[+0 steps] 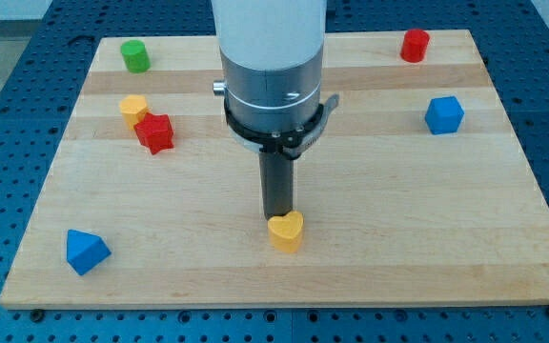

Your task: Move the red star towards the center

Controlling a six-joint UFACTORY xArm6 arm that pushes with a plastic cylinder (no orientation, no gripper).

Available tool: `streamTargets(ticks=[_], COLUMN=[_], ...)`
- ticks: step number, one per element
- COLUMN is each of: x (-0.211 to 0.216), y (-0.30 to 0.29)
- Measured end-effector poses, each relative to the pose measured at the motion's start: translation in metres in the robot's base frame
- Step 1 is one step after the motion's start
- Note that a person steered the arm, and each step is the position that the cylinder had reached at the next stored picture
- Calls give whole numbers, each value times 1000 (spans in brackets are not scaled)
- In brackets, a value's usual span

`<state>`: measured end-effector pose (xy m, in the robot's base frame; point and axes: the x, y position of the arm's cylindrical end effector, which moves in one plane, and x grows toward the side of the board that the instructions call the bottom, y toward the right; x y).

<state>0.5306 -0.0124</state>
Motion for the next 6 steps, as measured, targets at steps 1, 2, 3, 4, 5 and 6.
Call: streamTargets(ticks=[1,2,3,4,5,6], x=[9,3,-39,-94,-127,-135], y=[0,0,1,3,3,3])
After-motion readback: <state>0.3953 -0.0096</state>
